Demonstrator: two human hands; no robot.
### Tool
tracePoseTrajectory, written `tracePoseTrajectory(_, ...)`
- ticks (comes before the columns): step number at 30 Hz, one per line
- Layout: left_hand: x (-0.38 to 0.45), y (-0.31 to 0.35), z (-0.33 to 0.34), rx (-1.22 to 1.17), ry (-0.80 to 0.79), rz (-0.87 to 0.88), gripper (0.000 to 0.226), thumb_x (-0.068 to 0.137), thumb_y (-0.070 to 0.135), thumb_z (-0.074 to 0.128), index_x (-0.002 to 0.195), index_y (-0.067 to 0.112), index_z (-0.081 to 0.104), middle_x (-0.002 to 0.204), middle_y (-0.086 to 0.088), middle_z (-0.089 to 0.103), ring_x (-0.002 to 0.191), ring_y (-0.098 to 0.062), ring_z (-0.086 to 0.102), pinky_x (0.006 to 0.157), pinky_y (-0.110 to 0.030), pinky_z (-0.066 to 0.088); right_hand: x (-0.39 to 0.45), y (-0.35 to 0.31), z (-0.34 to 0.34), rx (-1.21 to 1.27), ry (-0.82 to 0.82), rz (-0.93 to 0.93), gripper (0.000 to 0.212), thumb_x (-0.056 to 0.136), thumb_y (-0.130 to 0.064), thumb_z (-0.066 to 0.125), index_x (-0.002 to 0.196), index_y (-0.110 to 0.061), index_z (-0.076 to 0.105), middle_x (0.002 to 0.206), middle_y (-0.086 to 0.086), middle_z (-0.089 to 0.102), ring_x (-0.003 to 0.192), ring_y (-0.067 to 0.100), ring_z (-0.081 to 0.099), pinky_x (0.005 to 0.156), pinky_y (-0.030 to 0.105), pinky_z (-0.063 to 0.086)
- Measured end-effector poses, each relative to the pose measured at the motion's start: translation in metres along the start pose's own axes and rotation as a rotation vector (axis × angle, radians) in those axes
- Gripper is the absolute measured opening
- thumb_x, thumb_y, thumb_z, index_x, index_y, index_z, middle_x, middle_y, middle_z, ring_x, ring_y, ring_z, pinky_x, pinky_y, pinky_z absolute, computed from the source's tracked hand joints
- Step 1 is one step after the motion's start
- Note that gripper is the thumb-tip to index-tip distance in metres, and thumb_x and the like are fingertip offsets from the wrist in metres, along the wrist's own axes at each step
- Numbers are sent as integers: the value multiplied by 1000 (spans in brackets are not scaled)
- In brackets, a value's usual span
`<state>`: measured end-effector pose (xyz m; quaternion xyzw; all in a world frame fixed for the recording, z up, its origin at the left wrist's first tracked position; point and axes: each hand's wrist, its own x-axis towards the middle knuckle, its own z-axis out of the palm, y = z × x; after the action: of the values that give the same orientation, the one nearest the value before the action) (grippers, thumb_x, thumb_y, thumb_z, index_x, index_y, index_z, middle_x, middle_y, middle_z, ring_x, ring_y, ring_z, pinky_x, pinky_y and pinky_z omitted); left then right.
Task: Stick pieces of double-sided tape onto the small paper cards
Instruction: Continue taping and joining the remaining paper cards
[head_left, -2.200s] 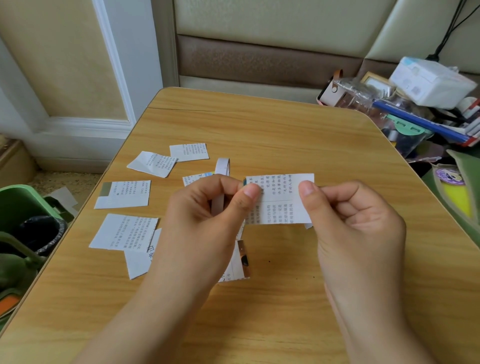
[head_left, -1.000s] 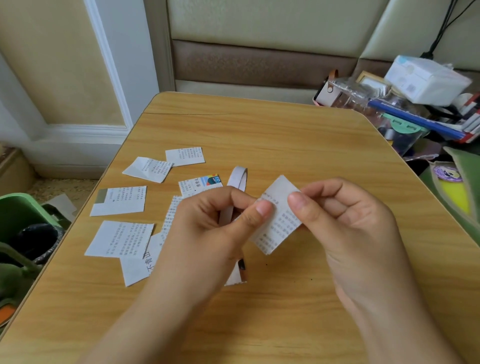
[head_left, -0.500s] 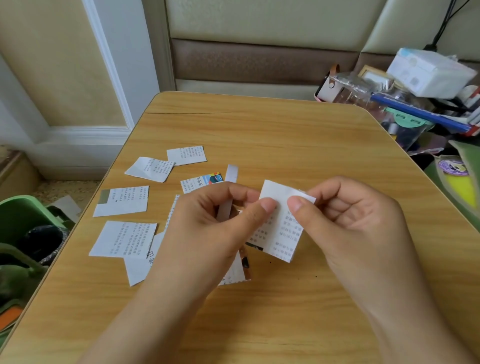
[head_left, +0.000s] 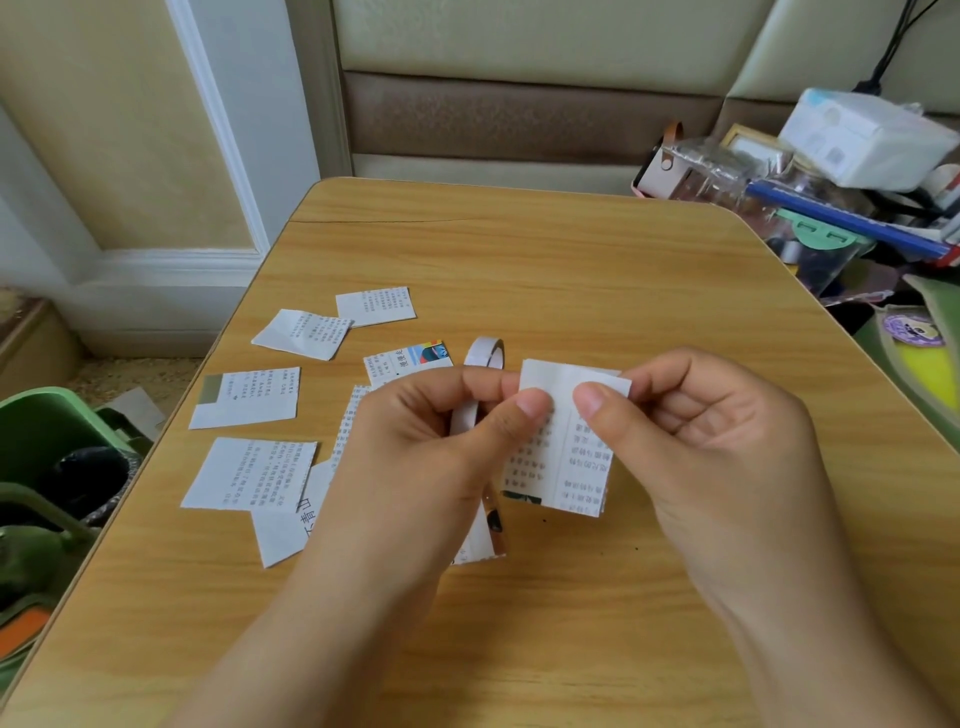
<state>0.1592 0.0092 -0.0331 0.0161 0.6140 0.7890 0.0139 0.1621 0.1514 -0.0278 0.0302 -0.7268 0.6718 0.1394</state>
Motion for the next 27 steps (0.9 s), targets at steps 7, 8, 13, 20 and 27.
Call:
tracePoseTrajectory(7,-1,4,3,-60,7,9,6,60,24,69,61,22,74,61,1,69,61,-9,66,52,-14,46,0,1,1,12,2,11,9,68,-23,74,66,-21,65,63,3,68,58,11,61,58,21,50)
tracePoseTrajectory(8,-1,4,3,-63,7,9,6,59,24,70,62,21,74,62,0,70,61,-10,66,52,-14,46,-1,0,1,16,-1,12,9,68,-22,73,66,-20,65,63,3,68,59,11,62,58,21,50)
tracePoseTrajectory(13,0,2,2,-72,13,2,9,59,24,70,63,17,74,66,-3,71,64,-12,67,54,-15,48,-1,0,1,16,-1,6,13,69,-20,73,67,-13,62,65,7,68,60,14,63,59,24,52)
tracePoseTrajectory(20,-1,2,3,-63,15,-2,11,62,25,69,66,16,75,70,-4,73,67,-13,68,57,-16,48,0,0,2,16,9,-4,14,69,-19,73,67,-12,61,63,6,67,58,12,60,58,23,50)
tracePoseTrajectory(27,-1,3,4,-77,26,1,6,61,20,69,63,20,75,62,0,70,61,-9,67,53,-14,47,0,0,2,-21,23,-8,11,68,-25,75,67,-20,66,66,6,69,60,15,62,59,26,52)
